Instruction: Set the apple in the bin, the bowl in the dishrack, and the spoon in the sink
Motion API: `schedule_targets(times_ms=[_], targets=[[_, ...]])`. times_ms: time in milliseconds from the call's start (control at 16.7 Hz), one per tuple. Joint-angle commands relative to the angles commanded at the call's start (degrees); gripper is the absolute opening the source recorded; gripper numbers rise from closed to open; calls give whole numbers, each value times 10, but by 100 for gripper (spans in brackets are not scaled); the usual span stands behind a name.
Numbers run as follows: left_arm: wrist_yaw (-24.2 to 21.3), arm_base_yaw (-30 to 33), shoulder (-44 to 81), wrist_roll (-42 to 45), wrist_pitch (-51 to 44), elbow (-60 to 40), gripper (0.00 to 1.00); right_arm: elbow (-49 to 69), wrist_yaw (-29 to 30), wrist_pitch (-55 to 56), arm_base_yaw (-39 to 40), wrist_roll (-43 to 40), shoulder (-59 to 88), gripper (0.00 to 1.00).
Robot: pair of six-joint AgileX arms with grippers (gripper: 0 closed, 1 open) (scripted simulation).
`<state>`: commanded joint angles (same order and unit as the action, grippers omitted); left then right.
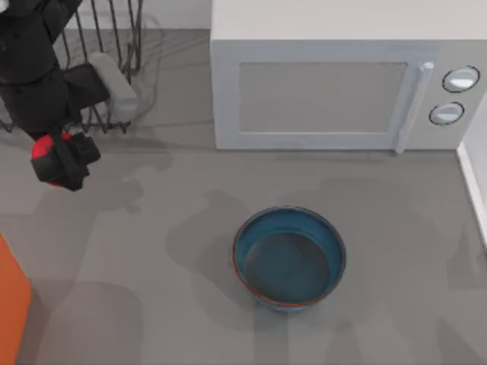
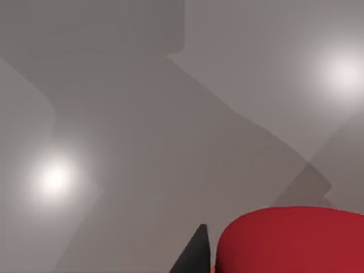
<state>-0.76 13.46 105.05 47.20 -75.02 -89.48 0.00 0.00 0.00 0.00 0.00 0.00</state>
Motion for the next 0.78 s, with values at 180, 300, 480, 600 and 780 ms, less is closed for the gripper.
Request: schedule_targets(times_ms=[180,300,480,600,780], targets=[[0,-86,-71,188,-23,63,0,0,0,0,0,0,0,100],[1,-143,-121,312,-37,106,0,0,0,0,0,0,0,100],[0,-222,-196,466,-50,165,0,0,0,0,0,0,0,100],[-1,-266,-241,540,-54,198,0,0,0,0,0,0,0,100],[-4,-309,-288,606,-55,232,0,0,0,0,0,0,0,100]])
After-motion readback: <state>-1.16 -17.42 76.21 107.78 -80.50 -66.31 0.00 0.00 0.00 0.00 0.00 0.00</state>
